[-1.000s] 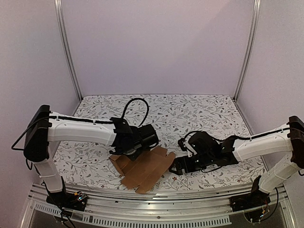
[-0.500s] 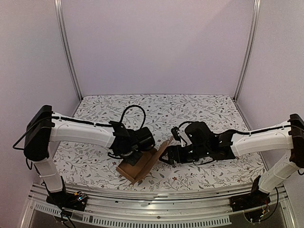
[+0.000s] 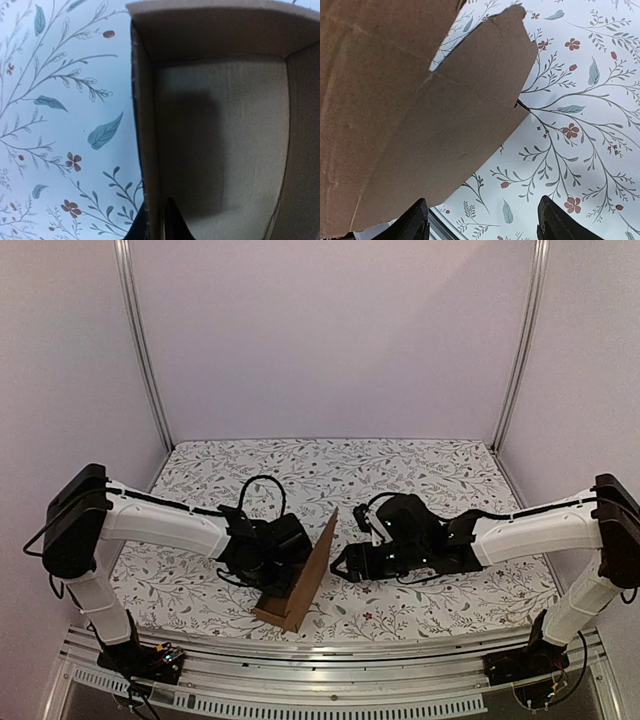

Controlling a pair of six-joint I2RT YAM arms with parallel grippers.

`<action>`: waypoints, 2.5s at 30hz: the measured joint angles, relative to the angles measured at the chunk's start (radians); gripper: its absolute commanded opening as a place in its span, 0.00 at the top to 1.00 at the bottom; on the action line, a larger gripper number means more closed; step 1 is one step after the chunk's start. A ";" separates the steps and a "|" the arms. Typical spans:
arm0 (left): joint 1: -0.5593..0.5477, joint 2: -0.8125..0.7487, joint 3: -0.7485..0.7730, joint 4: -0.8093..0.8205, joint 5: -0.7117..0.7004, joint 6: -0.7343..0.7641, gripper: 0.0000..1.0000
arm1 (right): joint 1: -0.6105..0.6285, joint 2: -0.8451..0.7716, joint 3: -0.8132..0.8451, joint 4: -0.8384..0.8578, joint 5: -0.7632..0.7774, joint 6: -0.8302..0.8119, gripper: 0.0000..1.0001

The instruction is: Fold the paper box

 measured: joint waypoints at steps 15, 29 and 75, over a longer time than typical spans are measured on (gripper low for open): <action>0.003 -0.106 -0.124 0.219 0.129 -0.257 0.81 | 0.001 0.042 0.001 -0.001 0.052 -0.010 0.57; -0.005 -0.125 -0.228 0.355 0.168 -0.373 0.73 | 0.001 0.171 0.004 0.024 0.086 0.034 1.00; -0.010 -0.199 -0.517 1.118 0.327 -0.486 0.35 | -0.166 0.435 0.238 0.141 -0.002 0.000 1.00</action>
